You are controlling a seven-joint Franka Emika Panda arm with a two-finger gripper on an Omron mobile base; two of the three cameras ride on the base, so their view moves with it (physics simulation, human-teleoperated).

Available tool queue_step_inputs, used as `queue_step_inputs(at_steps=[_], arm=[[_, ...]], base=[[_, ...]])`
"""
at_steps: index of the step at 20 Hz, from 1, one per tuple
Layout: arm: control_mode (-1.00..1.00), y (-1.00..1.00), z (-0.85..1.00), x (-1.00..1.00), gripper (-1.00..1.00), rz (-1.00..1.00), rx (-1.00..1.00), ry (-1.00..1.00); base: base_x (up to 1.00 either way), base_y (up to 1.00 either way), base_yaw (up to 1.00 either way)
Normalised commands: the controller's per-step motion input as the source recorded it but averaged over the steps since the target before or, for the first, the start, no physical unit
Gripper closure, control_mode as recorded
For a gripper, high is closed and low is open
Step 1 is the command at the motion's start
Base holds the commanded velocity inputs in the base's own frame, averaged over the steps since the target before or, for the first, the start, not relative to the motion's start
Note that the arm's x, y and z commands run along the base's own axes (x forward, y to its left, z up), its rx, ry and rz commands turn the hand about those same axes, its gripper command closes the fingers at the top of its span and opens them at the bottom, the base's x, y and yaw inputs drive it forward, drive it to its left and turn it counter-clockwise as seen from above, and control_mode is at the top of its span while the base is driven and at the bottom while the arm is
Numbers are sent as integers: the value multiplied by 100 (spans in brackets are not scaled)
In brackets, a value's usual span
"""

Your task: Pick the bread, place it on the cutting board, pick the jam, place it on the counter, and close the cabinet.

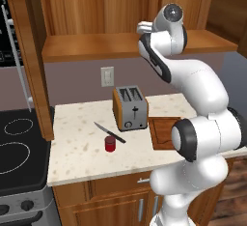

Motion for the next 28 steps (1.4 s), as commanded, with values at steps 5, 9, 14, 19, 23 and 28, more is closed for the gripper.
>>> queue_step_inputs(at_steps=[5,9,14,19,23,28], arm=[[-100,-3,-9,13,-100,0,0,0],[-100,-3,-4,19,-100,0,0,0],[-100,0,-4,22,-100,0,0,0],[-100,0,-1,22,-100,0,0,0],[-100,0,0,23,-100,0,0,0],[-100,0,-6,17,-100,0,0,0]], base=[[0,0,0],[0,0,0],[0,0,0],[0,0,0],[0,0,0],[0,0,0]])
